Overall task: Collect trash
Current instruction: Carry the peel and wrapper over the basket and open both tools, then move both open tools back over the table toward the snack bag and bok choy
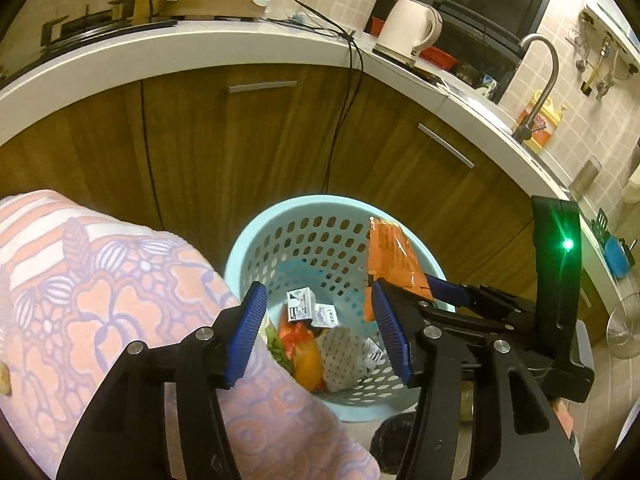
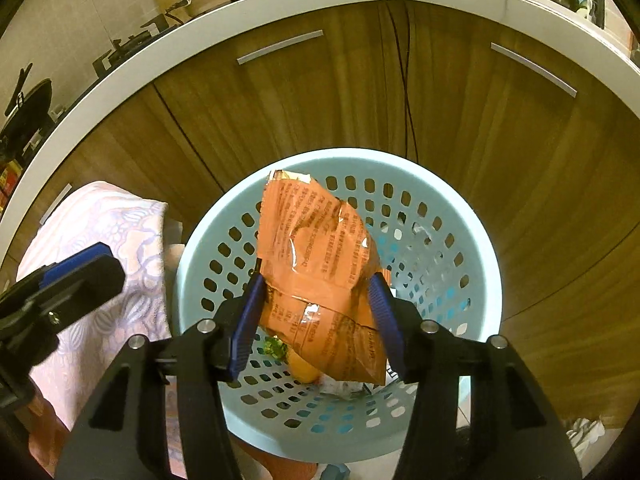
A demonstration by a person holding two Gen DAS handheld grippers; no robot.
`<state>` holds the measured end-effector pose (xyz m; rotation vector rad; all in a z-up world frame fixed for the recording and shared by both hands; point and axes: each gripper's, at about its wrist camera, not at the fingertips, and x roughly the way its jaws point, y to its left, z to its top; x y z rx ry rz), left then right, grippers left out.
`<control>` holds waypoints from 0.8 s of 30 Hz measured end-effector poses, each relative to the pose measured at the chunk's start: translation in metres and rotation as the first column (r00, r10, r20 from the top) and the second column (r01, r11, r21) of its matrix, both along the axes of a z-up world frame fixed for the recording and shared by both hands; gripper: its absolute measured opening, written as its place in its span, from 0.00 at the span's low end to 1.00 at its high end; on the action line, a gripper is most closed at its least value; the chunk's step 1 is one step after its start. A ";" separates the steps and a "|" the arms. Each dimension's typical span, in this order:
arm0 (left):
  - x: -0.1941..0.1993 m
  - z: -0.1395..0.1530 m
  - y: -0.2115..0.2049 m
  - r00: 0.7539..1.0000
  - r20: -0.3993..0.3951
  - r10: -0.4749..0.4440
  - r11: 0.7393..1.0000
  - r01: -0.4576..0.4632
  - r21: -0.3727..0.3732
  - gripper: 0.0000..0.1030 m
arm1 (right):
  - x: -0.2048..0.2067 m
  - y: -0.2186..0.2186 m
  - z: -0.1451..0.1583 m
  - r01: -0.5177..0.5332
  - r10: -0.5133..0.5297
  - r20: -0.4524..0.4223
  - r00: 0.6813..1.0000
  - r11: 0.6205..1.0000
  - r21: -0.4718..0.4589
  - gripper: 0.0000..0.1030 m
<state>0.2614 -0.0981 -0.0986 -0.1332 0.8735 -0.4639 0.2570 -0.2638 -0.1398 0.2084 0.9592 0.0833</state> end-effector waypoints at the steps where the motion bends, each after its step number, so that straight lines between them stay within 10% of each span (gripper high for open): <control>1: -0.001 0.001 0.002 1.000 0.003 0.002 1.000 -0.002 -0.003 0.52 | 0.000 0.001 0.000 0.000 0.000 -0.004 1.000 1.000 -0.006 0.52; 4: -0.003 0.004 0.008 1.000 0.006 0.010 1.000 -0.010 -0.009 0.52 | 0.000 0.003 0.002 0.003 -0.003 -0.002 1.000 1.000 -0.016 0.68; 24: -0.067 0.037 0.123 0.966 0.079 0.247 0.968 -0.242 -0.074 0.52 | -0.021 0.090 0.061 -0.166 0.160 0.155 0.975 0.986 0.031 0.69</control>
